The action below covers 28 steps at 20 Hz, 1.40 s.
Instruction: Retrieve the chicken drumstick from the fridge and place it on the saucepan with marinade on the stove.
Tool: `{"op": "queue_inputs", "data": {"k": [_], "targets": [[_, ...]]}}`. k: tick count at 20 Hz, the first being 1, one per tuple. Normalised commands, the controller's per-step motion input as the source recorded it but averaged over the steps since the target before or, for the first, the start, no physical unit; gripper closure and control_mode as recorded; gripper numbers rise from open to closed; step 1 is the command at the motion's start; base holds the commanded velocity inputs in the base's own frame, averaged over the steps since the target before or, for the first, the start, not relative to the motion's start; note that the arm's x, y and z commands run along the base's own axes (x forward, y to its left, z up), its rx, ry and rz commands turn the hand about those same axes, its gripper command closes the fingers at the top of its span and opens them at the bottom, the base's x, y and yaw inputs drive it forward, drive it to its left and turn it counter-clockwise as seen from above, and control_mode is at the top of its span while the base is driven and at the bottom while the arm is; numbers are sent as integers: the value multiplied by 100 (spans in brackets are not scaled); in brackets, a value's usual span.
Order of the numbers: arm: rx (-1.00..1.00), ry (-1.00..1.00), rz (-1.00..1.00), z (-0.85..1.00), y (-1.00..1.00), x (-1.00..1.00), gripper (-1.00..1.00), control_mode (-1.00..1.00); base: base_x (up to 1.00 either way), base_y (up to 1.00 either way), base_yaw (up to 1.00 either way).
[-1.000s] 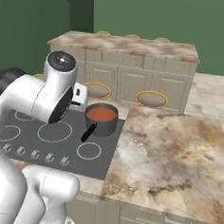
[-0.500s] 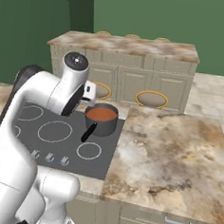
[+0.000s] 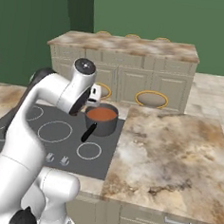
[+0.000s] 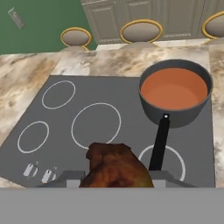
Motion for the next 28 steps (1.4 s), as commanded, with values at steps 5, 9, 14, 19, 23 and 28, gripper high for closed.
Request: {"op": "queue_inputs", "data": {"k": [5, 9, 14, 19, 23, 28], "targets": [[0, 0, 0, -26, 0, 44, 100, -100, 0, 0, 0], [0, 8, 0, -6, 0, 39, 100, -100, 0, 0, 0], [0, 16, 0, -5, -3, 24, 100, -100, 0, 0, 0], [0, 13, 0, -17, -1, 29, 100, -100, 0, 0, 0], [0, 3, 0, -24, 0, 33, 100, -100, 0, 0, 0], [0, 0, 0, -28, 0, 37, 100, -100, 0, 0, 0]]}}
